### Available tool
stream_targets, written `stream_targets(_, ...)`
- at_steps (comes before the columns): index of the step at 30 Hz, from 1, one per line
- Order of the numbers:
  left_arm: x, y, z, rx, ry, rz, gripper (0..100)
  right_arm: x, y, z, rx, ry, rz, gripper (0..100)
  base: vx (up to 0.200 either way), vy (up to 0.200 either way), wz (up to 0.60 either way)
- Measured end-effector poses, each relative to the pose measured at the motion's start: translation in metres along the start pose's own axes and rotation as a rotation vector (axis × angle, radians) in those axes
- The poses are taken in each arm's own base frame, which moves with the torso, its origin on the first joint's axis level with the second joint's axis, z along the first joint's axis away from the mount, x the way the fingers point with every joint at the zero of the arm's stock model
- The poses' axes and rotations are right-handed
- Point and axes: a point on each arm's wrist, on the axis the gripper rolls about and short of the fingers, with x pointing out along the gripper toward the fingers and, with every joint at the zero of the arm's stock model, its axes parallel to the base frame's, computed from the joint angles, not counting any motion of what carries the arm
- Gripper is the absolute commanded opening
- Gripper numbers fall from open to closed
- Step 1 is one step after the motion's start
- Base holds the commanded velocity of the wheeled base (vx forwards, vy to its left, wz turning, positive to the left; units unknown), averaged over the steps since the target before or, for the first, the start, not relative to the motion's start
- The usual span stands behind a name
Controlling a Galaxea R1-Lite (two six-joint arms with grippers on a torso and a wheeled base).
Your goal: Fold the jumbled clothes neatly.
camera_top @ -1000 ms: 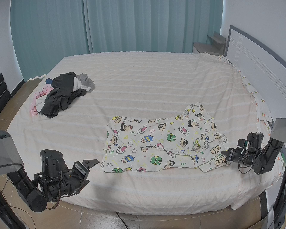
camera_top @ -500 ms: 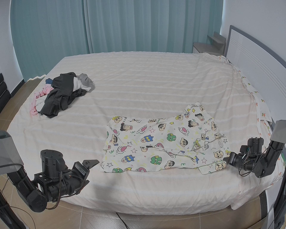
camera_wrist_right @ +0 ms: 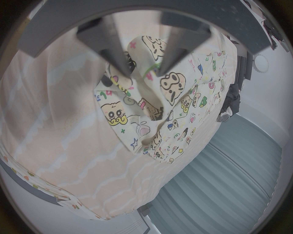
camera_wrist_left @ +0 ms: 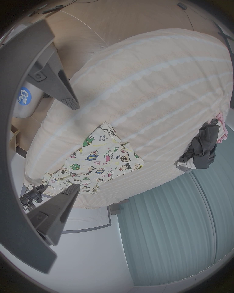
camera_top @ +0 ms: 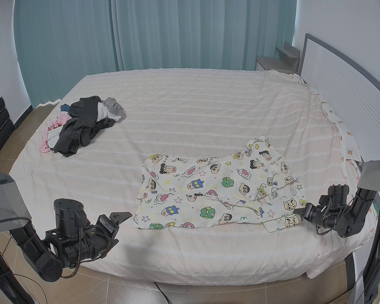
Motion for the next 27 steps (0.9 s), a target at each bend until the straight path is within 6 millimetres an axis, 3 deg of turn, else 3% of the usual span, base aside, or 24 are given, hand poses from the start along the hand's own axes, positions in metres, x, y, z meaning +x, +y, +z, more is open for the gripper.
stream_targets(7, 0.0, 0.0, 0.0, 0.0, 0.0, 0.0, 100, -0.012, 0.001, 0.018, -0.013, -0.114, -0.012, 100, 0.0, 0.0, 0.0)
stream_targets(13, 0.0, 0.0, 0.0, 0.0, 0.0, 0.0, 100, -0.032, 0.025, 0.029, -0.05, -0.178, 0.041, 100, 0.0, 0.0, 0.0)
stream_targets(20, 0.0, 0.0, 0.0, 0.0, -0.001, 0.0, 100, -0.037, 0.059, 0.017, -0.037, -0.142, 0.135, 100, 0.0, 0.0, 0.0)
stream_targets(27, 0.0, 0.0, 0.0, 0.0, 0.001, -0.001, 100, -0.016, 0.066, -0.002, 0.044, -0.054, 0.152, 100, 0.0, 0.0, 0.0)
